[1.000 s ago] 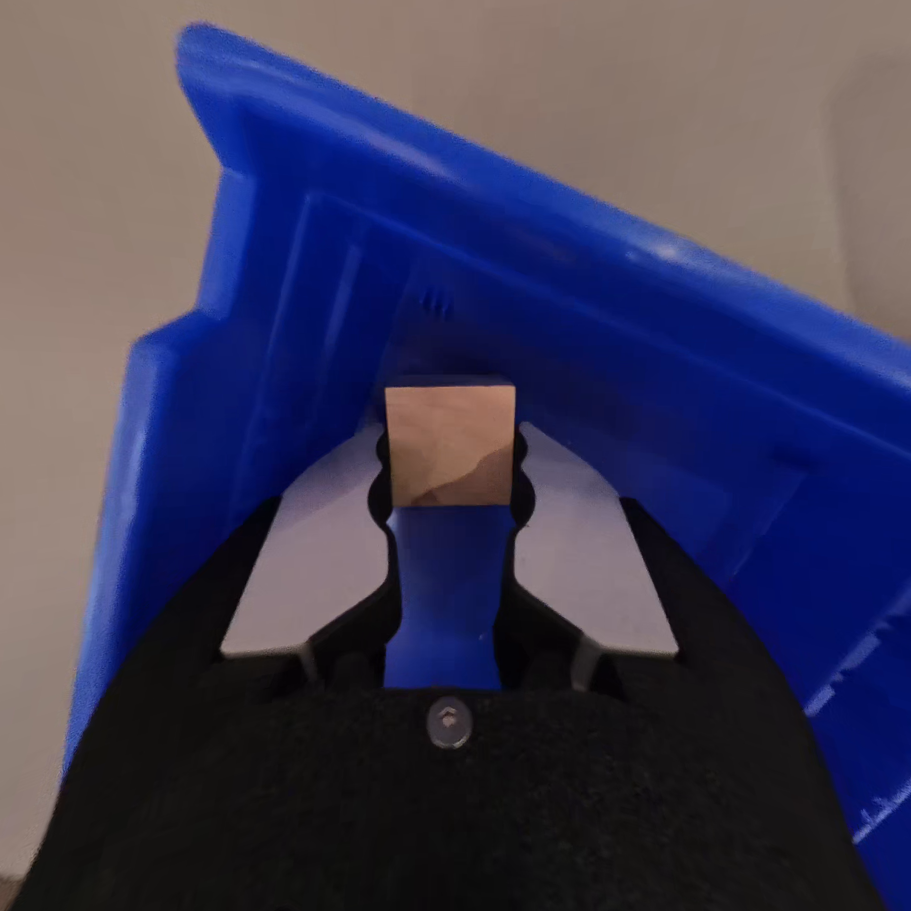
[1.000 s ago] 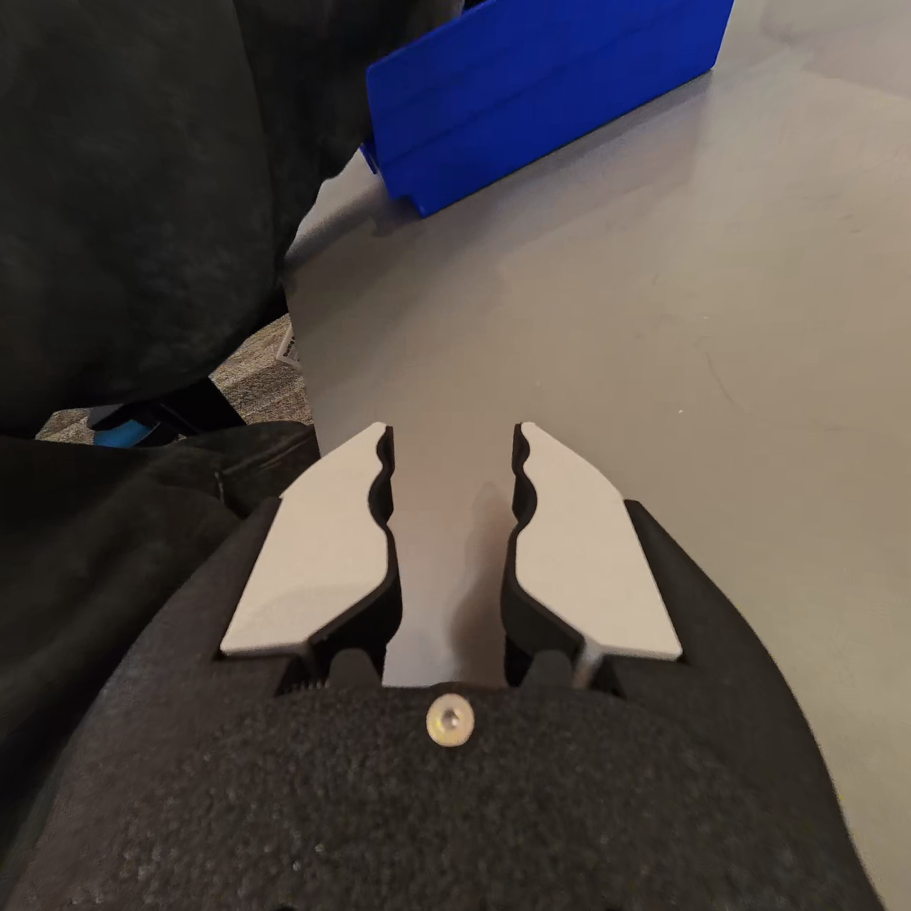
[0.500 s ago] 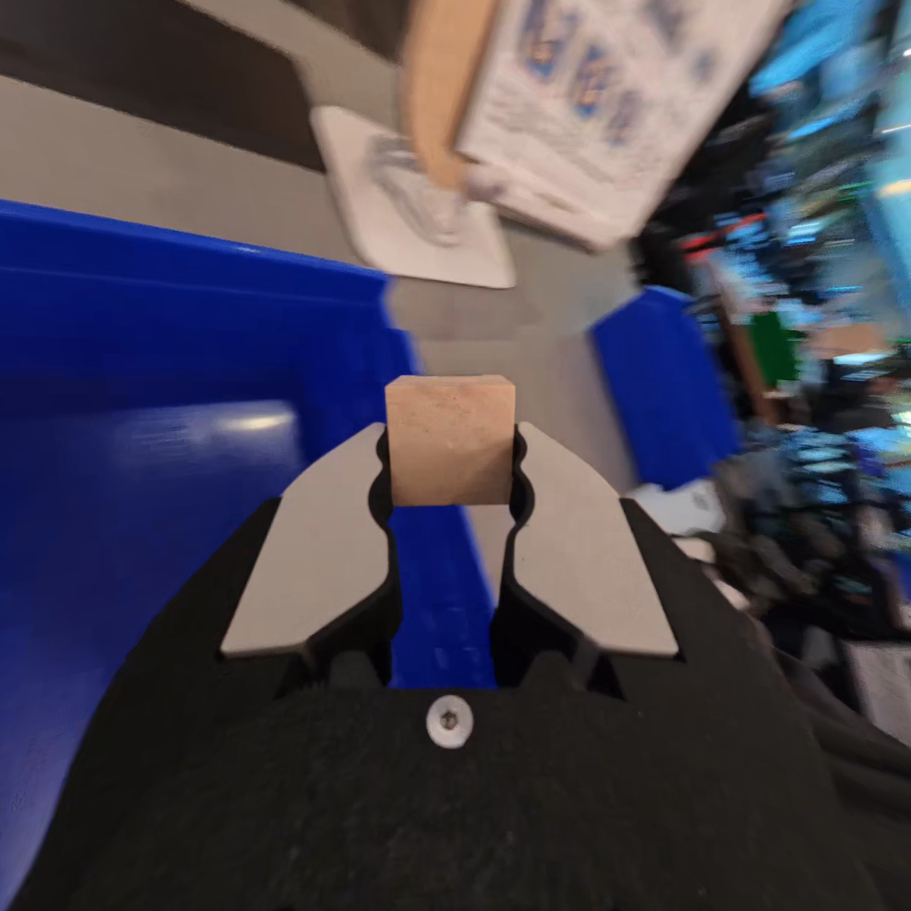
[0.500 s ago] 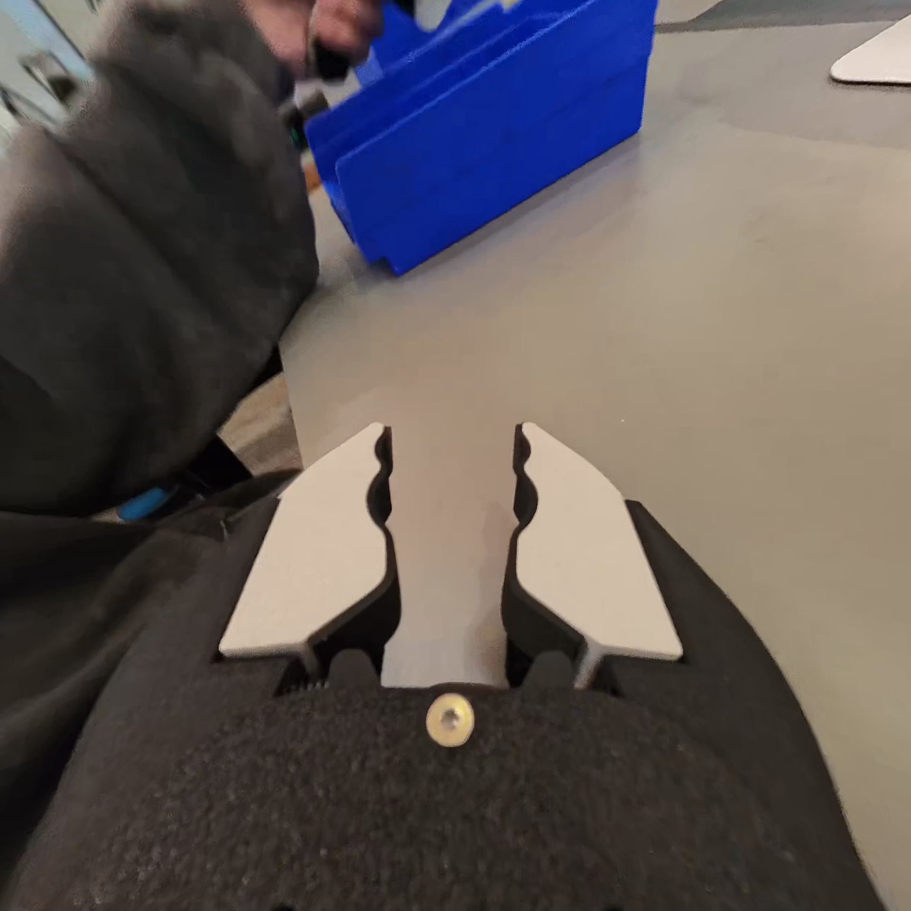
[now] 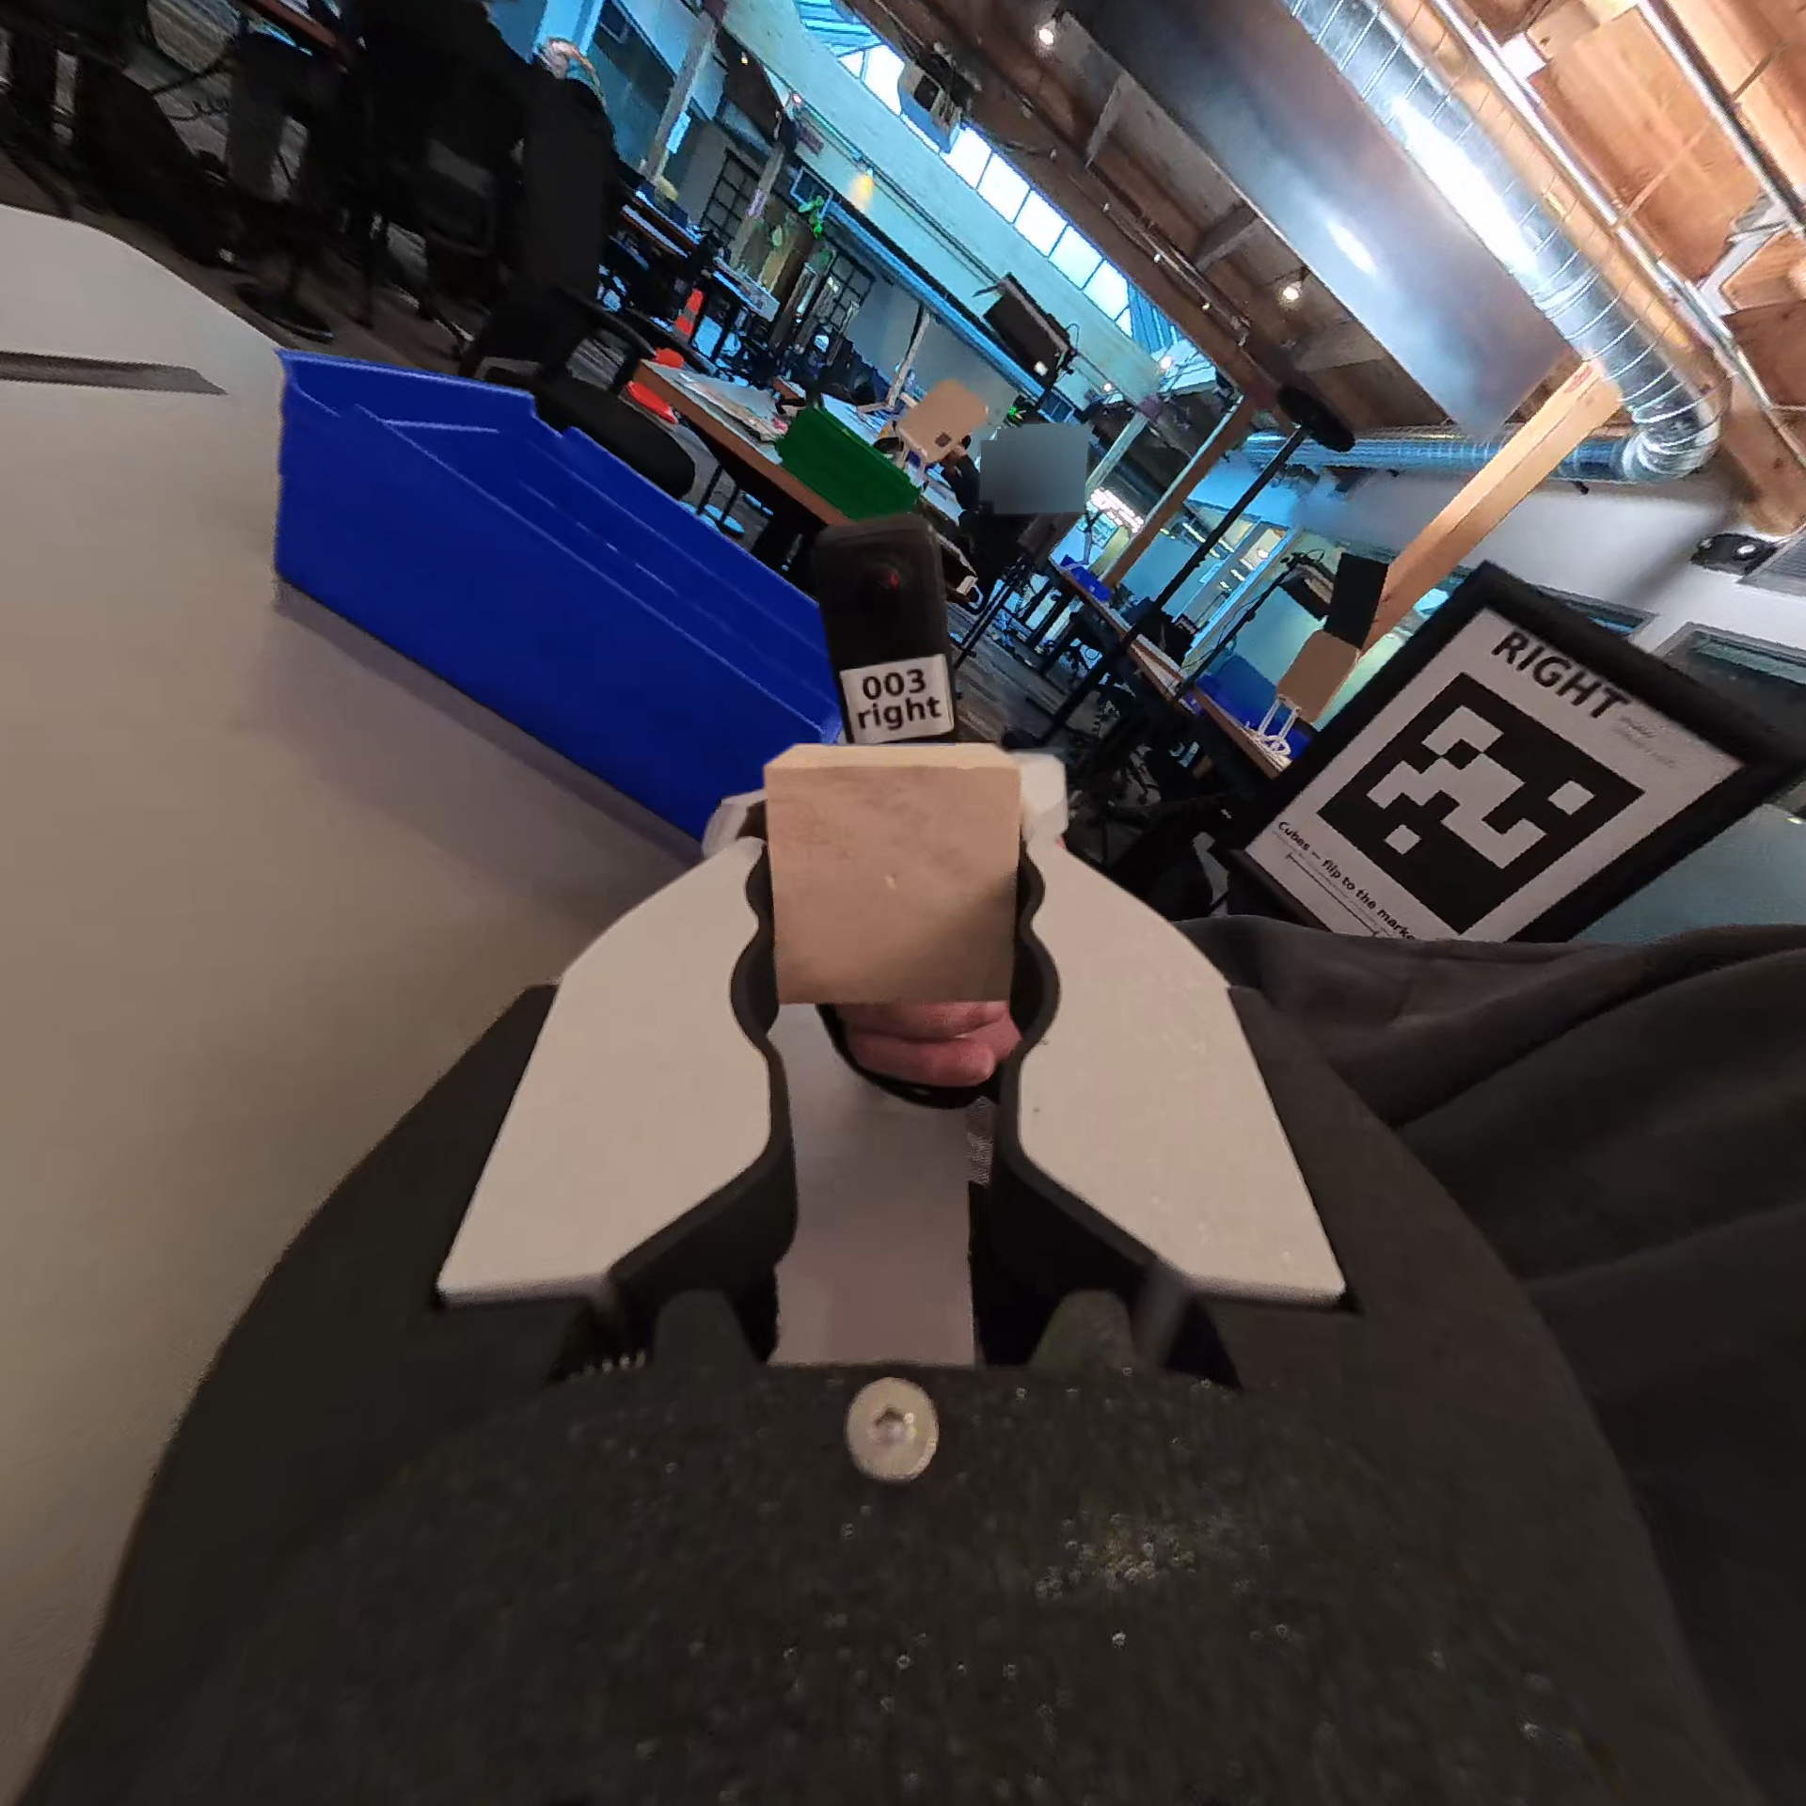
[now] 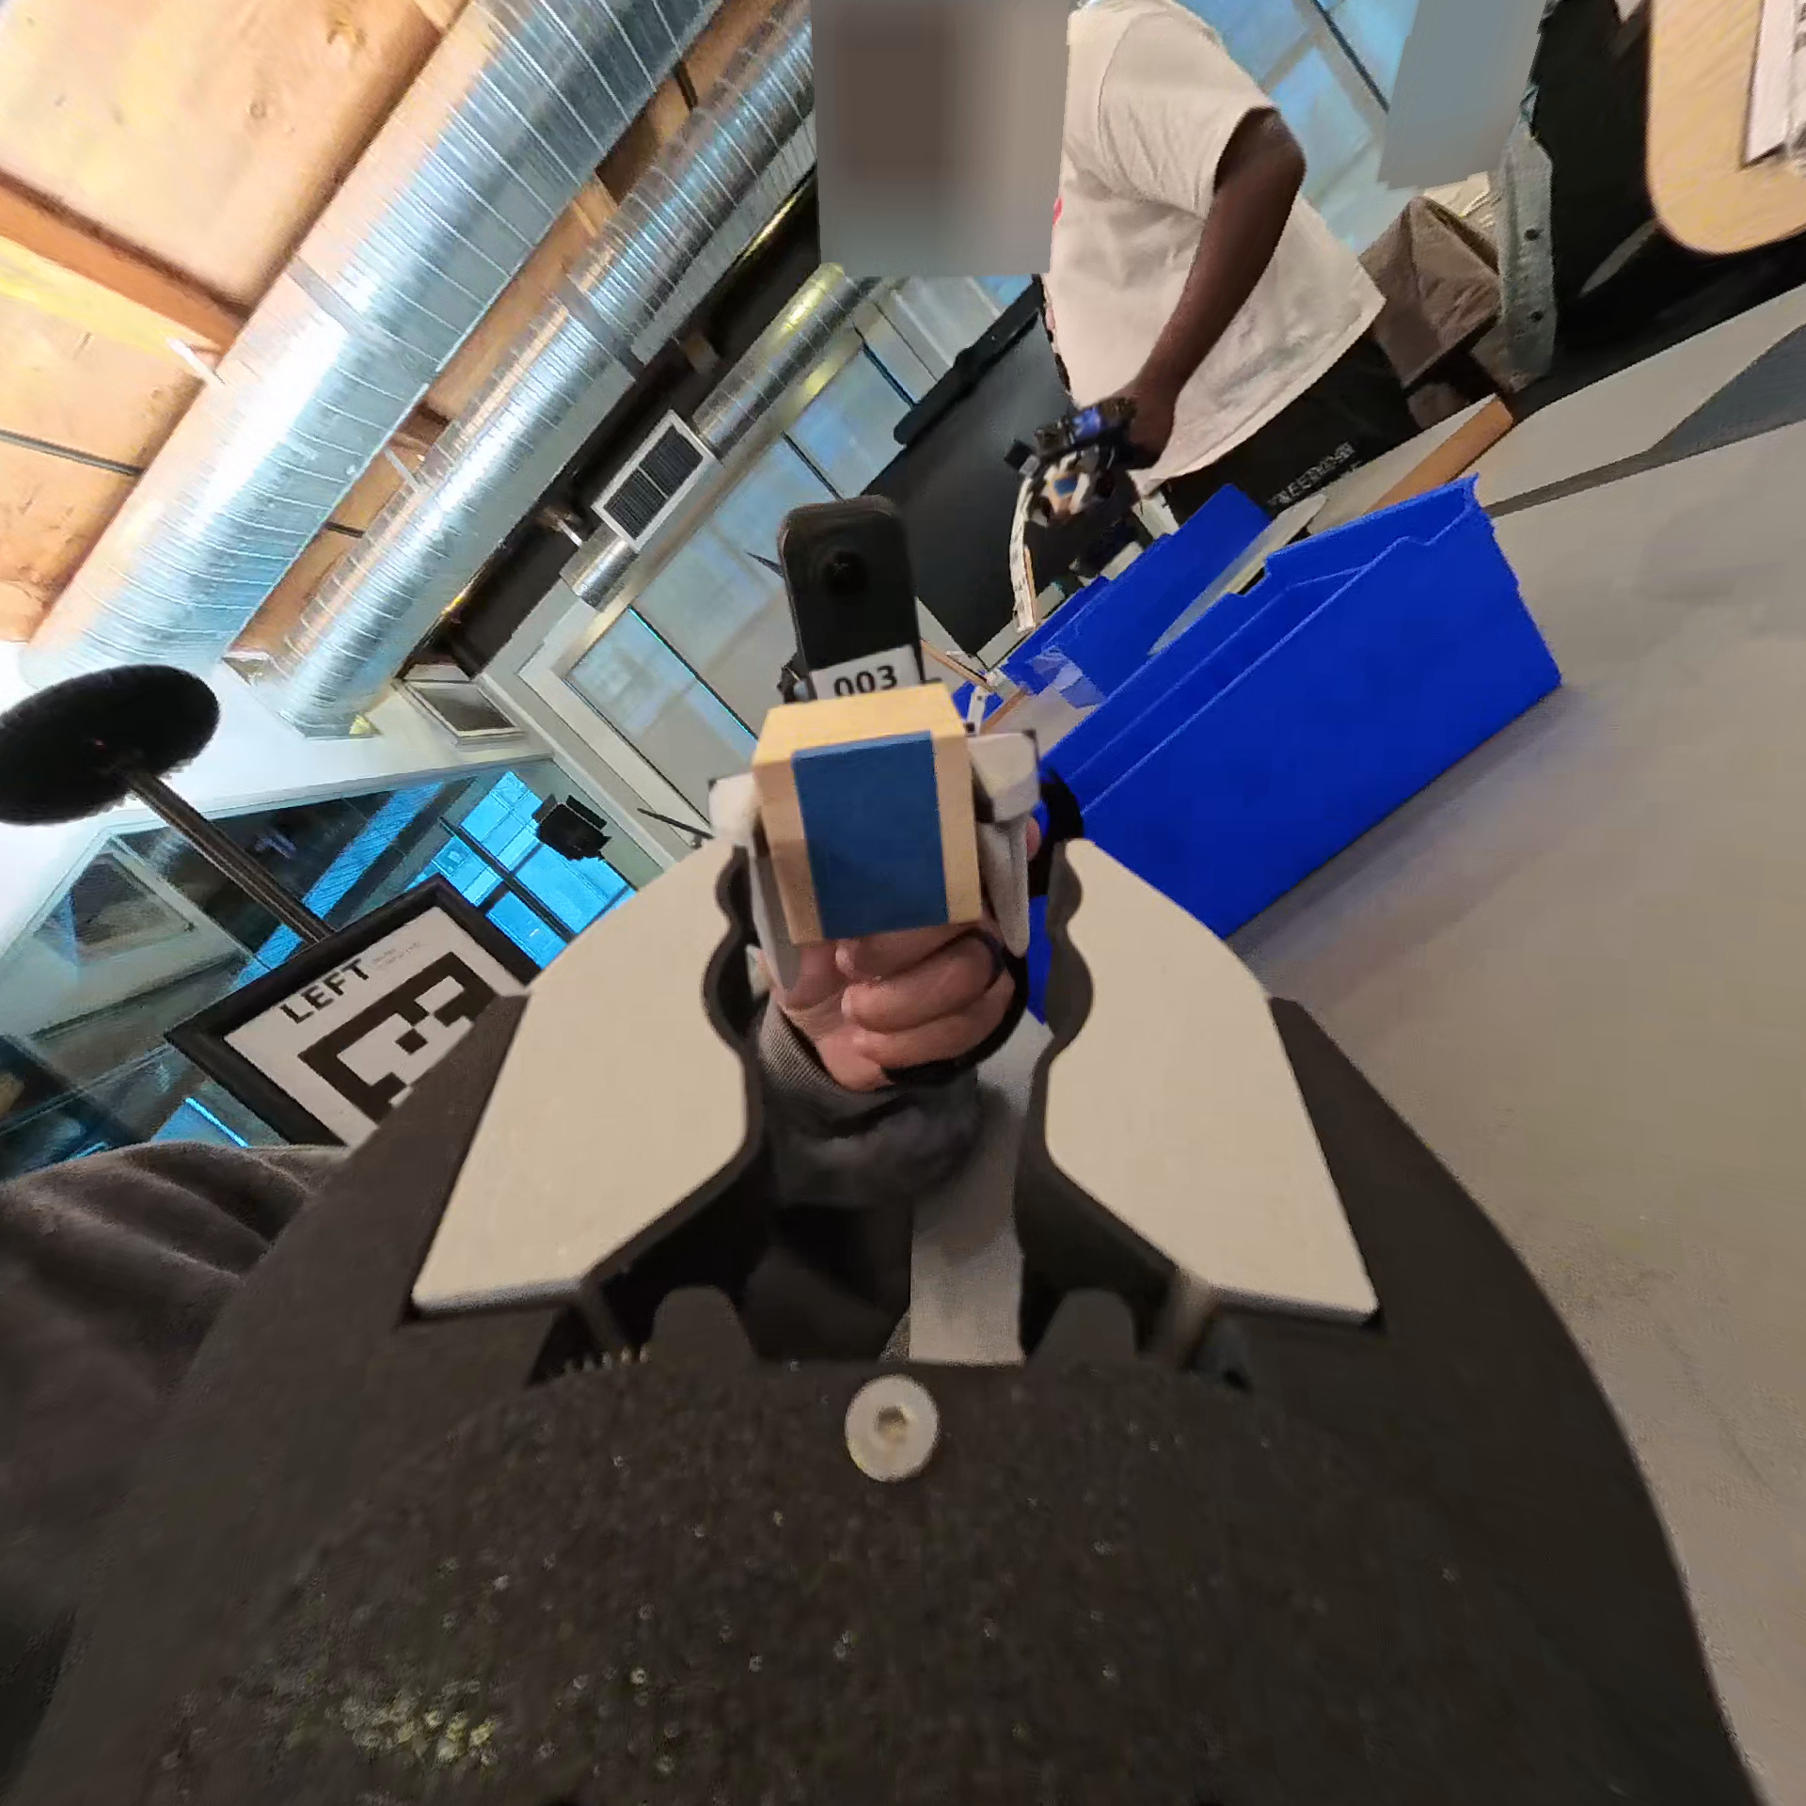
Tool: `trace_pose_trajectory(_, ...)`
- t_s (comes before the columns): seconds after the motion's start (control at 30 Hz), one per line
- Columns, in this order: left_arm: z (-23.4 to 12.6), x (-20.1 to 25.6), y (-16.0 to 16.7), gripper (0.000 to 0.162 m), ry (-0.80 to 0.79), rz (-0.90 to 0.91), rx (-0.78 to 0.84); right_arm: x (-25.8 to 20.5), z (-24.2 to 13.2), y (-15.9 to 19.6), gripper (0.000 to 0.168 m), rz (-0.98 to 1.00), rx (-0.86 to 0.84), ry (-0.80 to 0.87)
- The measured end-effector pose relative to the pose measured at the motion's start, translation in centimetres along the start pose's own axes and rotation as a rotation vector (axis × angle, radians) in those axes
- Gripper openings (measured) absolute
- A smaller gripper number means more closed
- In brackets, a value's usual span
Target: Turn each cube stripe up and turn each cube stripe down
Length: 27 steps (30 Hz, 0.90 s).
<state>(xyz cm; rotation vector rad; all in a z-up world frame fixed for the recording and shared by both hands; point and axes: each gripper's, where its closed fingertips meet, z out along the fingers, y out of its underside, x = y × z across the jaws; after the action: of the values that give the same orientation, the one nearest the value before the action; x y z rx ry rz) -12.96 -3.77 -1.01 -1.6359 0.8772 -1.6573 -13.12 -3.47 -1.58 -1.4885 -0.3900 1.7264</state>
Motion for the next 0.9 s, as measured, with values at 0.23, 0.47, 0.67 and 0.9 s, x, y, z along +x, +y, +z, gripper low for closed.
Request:
trace_pose_trajectory(0.23, 1.2, -0.6, 2.2, 0.044, 0.009, -0.021, -0.046, 0.2, -0.2, 0.3, 0.044, -0.018, 0.067, -0.032)
trace_pose_trajectory(0.47, -1.2, -1.2, 2.7, 0.086, -0.183, -0.013, -0.049, -0.3, -1.0, 0.1, 0.044, -0.064, 0.038, -0.037)
trace_pose_trajectory(0.67, -8.3, -6.2, 8.4, 0.082, -0.855, 0.195, -0.139, 1.0, -2.5, 0.6, 0.043, -0.182, -0.031, 0.109)
trace_pose_trajectory(0.9, -5.8, -5.4, 11.9, 0.074, -0.718, 0.176, -0.265, 0.5, -9.1, -7.5, 0.043, -0.348, 0.008, 0.464)
